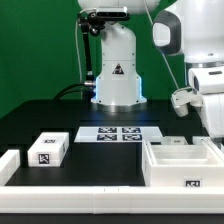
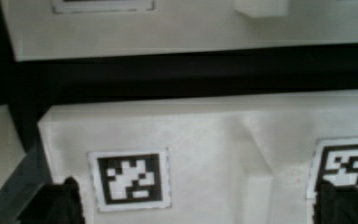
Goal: Assemble cabinet
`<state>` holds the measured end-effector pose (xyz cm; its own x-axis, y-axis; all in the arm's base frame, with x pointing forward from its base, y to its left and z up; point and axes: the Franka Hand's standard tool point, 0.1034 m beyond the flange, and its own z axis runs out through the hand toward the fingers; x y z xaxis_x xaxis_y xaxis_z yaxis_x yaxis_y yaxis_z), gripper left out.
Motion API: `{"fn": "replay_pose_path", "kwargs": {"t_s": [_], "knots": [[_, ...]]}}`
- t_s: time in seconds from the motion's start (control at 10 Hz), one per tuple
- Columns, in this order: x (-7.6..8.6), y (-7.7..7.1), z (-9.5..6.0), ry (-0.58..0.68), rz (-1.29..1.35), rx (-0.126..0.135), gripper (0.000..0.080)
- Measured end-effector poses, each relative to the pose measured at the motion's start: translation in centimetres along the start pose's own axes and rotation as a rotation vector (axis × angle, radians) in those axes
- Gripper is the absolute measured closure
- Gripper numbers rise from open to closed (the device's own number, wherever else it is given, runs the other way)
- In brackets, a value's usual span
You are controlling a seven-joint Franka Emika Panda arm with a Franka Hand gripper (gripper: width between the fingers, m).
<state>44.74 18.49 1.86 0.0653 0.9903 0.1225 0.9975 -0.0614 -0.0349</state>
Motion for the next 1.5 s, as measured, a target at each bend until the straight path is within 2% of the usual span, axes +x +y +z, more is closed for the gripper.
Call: {"fn": "replay_pose_path", "kwargs": {"t_s": [0.1, 0.2, 0.3, 0.5, 0.6, 0.7, 1.3, 1.4, 1.5], "knots": [[-0.1, 0.0, 0.0, -0.001, 0.001, 0.002, 0.0151], [-0.1, 0.0, 0.0, -0.001, 0.002, 0.003, 0.0279], [-0.1, 0.0, 0.0, -0.001, 0.002, 0.003, 0.0279], [-0.2, 0.0, 0.1, -0.002, 0.003, 0.004, 0.0554], [-0.2, 0.0, 0.1, -0.002, 0.004, 0.004, 0.0554], [-0.2, -0.2, 0.1, -0.003, 0.003, 0.008, 0.0724], [-0.3, -0.2, 0.0, -0.007, 0.001, 0.010, 0.0740], [-1.1, -0.2, -1.3, -0.031, -0.007, 0.018, 0.0740], [-1.9, -0.3, -3.1, -0.056, -0.023, 0.015, 0.0740]]}}
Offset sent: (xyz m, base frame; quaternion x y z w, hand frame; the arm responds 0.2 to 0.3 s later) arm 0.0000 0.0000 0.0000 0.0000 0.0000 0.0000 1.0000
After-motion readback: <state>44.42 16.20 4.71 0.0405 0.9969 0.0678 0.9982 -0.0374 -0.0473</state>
